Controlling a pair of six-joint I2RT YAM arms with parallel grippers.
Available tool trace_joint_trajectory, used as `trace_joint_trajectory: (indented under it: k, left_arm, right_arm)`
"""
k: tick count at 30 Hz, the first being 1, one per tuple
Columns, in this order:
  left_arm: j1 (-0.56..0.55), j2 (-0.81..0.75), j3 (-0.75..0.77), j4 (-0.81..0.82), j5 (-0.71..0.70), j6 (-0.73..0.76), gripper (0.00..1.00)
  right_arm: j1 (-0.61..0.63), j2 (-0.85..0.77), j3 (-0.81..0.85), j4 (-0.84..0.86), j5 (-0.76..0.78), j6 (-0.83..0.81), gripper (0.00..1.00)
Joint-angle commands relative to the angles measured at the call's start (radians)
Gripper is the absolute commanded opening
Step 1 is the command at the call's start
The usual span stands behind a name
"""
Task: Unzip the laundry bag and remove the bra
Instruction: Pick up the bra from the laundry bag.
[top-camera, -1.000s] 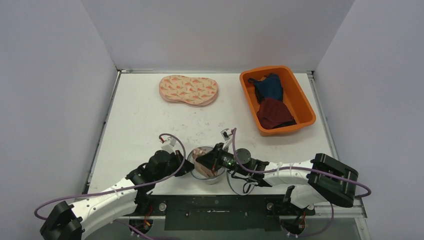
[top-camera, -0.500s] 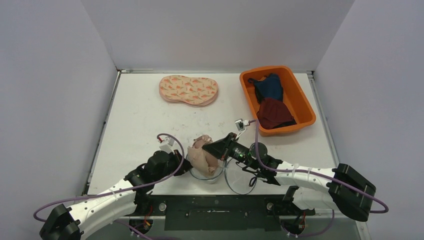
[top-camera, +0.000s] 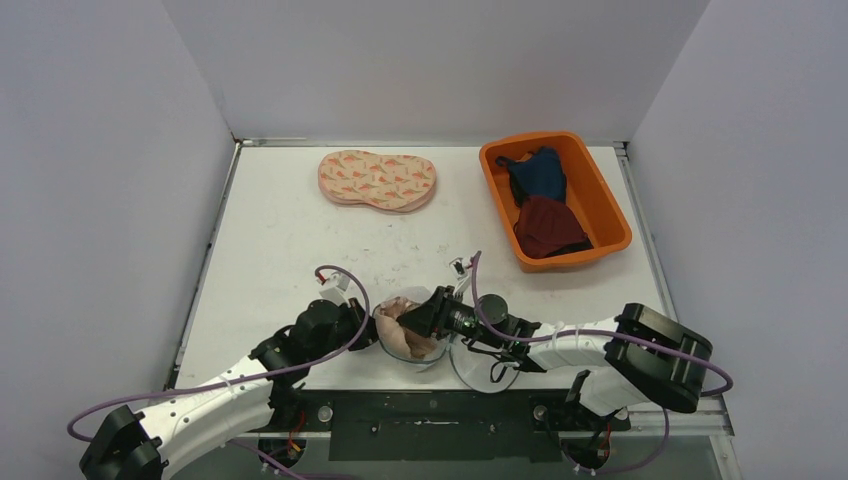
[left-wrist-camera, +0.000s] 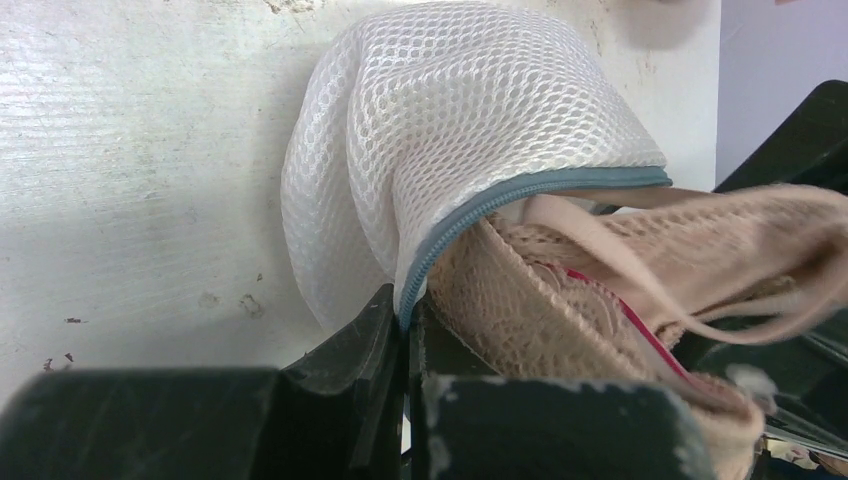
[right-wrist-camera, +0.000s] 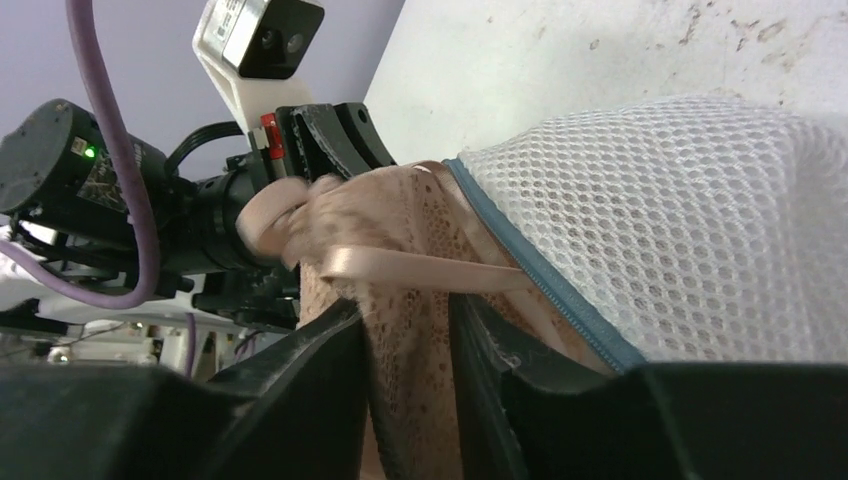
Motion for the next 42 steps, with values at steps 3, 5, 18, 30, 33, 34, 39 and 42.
trace_joint_trajectory:
  k: [3,5,18,30,33,34,39,42]
  left_arm:
    - [-0.006,-0.008,0.041,0.052,0.010,-0.005,0.00]
    - [-0.006,-0.012,0.039,0.047,0.008,-0.005,0.00]
    - [-0.005,-0.003,0.052,0.043,0.012,-0.022,0.00]
    - [-0.007,-0.027,0.056,0.016,0.006,-0.028,0.00]
    - [-0.007,-0.035,0.056,-0.004,0.009,-0.026,0.00]
    - [-0.007,-0.038,0.056,-0.007,0.008,-0.026,0.00]
    - [-0.006,-0.058,0.068,-0.039,-0.001,-0.025,0.00]
    - [-0.006,-0.073,0.072,-0.058,-0.009,-0.025,0.00]
  right_arm:
    - [0.006,-0.035,-0.001,0.076,-0.002,0.008,0.56]
    - [0.006,-0.070,-0.001,0.033,0.011,0.001,0.63]
    - [0.126,-0.175,0.159,-0.437,0.108,-0.217,0.77]
    - [0.234,-0.110,0.298,-0.668,0.303,-0.298,0.46]
    - [0.256,-0.112,0.311,-0.690,0.335,-0.319,0.34]
    - [0.259,-0.115,0.315,-0.696,0.341,-0.324,0.30]
    - [0.264,-0.178,0.337,-0.739,0.334,-0.373,0.14]
    - [0.260,-0.248,0.379,-0.801,0.286,-0.427,0.06]
